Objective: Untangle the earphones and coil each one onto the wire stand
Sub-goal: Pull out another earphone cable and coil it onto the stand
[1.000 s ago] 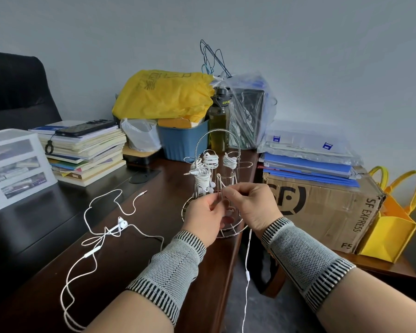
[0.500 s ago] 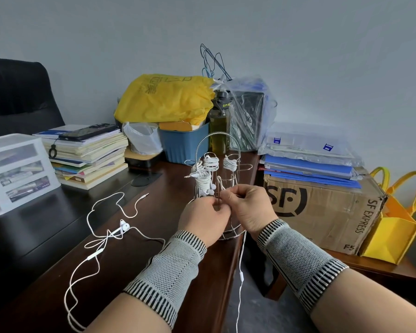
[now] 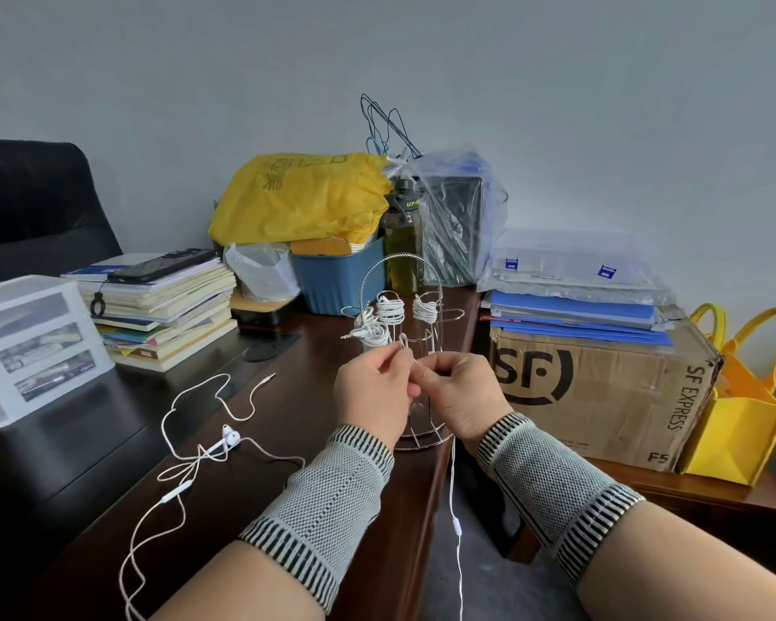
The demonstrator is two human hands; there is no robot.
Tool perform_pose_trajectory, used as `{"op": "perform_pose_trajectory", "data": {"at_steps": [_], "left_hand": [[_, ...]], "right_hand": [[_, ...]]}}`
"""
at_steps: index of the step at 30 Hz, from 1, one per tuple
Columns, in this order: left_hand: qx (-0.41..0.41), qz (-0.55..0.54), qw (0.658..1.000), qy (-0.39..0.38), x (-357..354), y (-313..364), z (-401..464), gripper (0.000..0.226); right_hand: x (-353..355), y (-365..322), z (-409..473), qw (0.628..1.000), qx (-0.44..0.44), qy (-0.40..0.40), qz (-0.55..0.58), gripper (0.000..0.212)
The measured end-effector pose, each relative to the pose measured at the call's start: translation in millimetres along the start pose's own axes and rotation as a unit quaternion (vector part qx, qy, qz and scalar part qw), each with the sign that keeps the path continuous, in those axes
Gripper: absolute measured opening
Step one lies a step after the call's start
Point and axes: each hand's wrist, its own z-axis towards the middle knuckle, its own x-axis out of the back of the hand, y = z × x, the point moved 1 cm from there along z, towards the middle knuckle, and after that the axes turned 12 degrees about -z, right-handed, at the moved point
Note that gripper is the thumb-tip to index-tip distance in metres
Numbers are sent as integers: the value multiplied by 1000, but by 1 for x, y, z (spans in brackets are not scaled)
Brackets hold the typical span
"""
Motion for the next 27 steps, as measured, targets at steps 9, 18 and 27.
{"op": "perform_pose_trajectory", "data": {"at_steps": [9,18,27], "left_hand": [[-29,-1,999,38,-7,-9,6,15],[-67,35,997,34,-11,-11,3,15],[-25,-8,1000,6,-15,-17,-3,19]], "right_hand": [[15,5,-2,999,0,23,-40,20],[53,-15,8,986,-26,127,-109,23],[25,-79,44,863,52,35,-501,26]]}}
